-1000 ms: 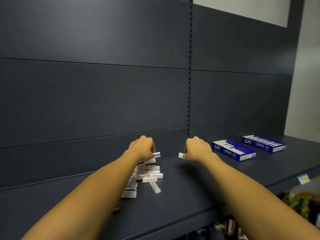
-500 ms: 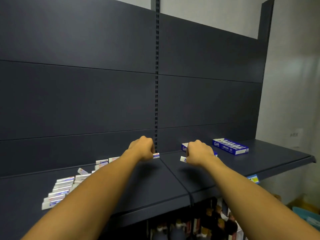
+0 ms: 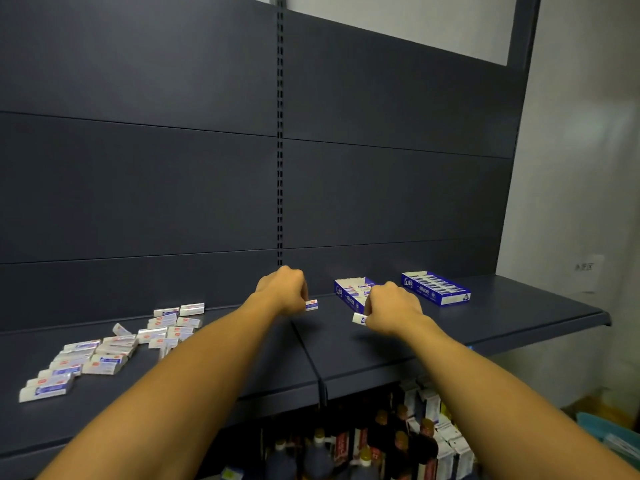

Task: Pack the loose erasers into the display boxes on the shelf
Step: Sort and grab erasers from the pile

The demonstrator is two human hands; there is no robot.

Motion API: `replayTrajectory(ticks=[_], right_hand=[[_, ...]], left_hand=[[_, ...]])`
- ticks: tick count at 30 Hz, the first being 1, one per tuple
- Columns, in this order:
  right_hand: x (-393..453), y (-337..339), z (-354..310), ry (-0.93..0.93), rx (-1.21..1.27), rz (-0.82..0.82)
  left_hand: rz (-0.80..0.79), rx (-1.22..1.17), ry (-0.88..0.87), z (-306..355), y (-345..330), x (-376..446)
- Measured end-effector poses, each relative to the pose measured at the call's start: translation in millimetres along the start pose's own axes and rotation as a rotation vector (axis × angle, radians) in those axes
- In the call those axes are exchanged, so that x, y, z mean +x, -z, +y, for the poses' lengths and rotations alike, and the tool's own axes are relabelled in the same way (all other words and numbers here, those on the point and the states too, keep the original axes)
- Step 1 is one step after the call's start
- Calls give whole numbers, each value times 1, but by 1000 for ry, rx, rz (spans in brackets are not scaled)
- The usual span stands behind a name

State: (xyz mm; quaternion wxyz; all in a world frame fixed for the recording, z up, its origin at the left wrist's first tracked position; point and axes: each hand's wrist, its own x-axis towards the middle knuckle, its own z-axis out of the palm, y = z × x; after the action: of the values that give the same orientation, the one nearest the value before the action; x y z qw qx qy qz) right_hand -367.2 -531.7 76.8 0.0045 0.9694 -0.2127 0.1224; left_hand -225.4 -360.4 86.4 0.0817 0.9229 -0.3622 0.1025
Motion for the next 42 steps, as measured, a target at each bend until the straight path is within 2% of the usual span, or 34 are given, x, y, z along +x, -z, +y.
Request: replayTrajectory(ticks=[18, 27, 42], right_hand=[[118, -16, 81, -70, 99, 8], [175, -46, 109, -64, 152, -18], [253, -99, 137, 151, 395, 13]], left_hand=[[21, -79, -25, 34, -39, 124], [7, -182, -4, 37, -73, 179], [26, -298, 189, 61, -118, 228]])
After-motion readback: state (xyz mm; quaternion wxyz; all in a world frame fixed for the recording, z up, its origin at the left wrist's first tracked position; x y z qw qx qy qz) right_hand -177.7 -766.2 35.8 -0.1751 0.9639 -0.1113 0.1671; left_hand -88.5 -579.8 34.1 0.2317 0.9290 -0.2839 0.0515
